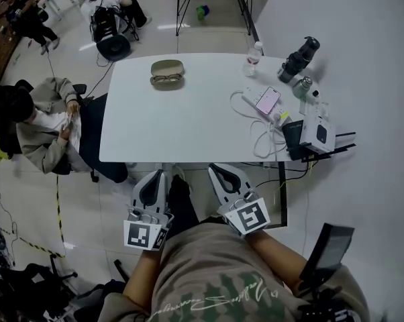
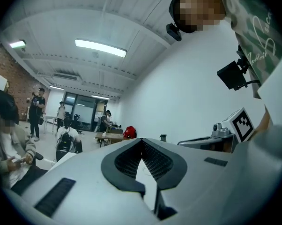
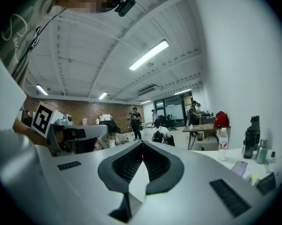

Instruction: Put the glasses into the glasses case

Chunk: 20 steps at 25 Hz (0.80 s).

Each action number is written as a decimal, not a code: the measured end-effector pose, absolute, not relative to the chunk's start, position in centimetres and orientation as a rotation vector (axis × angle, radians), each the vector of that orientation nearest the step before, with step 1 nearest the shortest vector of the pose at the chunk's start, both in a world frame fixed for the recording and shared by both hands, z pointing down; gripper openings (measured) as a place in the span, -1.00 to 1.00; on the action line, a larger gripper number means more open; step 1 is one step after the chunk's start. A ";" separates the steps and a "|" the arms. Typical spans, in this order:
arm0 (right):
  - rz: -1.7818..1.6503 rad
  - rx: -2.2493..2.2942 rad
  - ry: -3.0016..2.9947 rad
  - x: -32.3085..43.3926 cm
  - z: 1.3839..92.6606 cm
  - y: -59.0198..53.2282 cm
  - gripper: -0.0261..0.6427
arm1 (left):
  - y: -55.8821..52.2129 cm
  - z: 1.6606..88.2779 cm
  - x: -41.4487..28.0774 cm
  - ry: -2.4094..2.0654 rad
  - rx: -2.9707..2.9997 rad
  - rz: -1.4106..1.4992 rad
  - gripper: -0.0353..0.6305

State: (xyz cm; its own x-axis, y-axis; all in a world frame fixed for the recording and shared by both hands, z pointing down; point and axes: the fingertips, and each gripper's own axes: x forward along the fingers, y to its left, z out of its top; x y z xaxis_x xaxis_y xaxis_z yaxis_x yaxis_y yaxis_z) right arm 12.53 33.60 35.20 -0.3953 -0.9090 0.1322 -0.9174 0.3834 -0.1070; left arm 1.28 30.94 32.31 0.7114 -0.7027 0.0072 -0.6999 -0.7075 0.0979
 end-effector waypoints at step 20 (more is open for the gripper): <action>0.191 1.902 -2.488 16.2 31.9 46.3 -0.89 | 41.0 30.9 -0.1 -1.224 2.828 -0.053 -0.88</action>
